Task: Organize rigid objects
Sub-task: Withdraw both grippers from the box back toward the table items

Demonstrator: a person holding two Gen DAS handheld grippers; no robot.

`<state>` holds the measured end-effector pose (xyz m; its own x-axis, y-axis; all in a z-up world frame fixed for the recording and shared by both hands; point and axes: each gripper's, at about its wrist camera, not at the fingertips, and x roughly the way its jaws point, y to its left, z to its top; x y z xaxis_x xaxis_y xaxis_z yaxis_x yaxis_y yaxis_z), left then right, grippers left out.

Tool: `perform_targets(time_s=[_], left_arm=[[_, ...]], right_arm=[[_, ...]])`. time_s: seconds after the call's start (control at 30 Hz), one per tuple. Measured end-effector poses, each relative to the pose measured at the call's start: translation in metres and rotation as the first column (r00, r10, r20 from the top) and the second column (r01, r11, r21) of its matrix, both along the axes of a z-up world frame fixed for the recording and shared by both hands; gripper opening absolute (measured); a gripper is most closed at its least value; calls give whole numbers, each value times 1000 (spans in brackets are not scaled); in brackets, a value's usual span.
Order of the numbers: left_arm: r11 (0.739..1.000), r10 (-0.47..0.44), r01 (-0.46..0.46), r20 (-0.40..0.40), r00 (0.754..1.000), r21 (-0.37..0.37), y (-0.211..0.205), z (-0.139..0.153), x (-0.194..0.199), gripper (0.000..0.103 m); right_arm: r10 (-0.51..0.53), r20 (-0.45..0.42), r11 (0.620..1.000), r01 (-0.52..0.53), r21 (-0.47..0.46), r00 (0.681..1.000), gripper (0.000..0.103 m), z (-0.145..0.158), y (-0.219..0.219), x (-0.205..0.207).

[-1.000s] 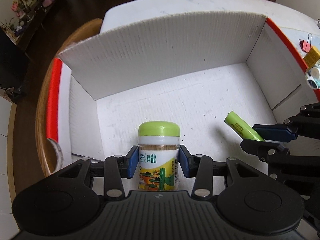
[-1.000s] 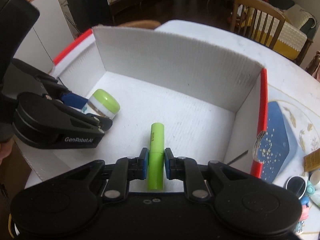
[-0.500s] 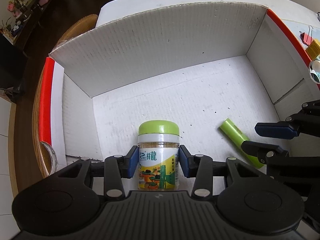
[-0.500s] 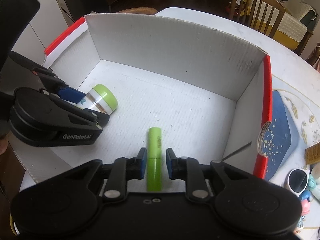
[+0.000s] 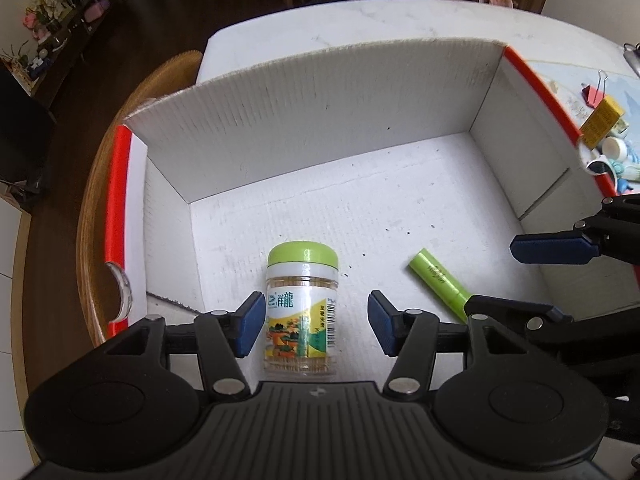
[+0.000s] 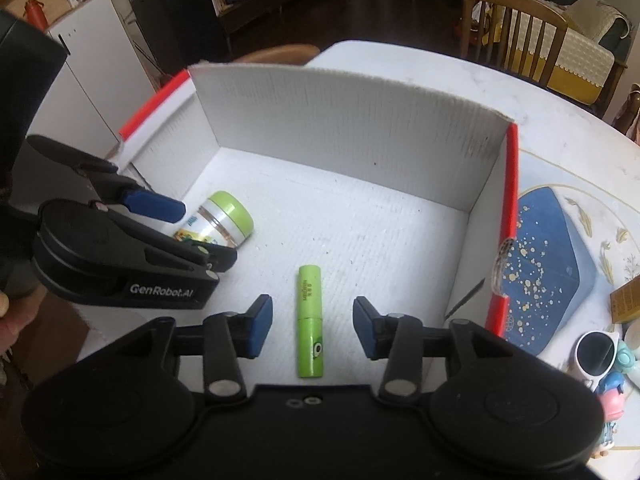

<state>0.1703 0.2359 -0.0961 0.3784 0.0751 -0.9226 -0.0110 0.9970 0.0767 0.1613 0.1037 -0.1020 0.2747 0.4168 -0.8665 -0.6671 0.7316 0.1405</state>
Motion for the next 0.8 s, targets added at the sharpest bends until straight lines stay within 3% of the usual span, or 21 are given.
perform_targets(time_s=[0.33, 0.47, 0.8], left_arm=[[1000, 15, -15, 98, 995, -8, -8, 29, -24, 56], [1000, 19, -18, 137, 990, -10, -13, 41, -34, 63], [1000, 5, 2, 223, 975, -30, -34, 71, -61, 64]], right_arm=[[-7, 34, 998, 5, 65, 999, 53, 26, -17, -11], [-9, 45, 995, 5, 95, 999, 57, 38, -26, -17], [-5, 95, 987, -11, 163, 995, 65, 67, -53, -36]])
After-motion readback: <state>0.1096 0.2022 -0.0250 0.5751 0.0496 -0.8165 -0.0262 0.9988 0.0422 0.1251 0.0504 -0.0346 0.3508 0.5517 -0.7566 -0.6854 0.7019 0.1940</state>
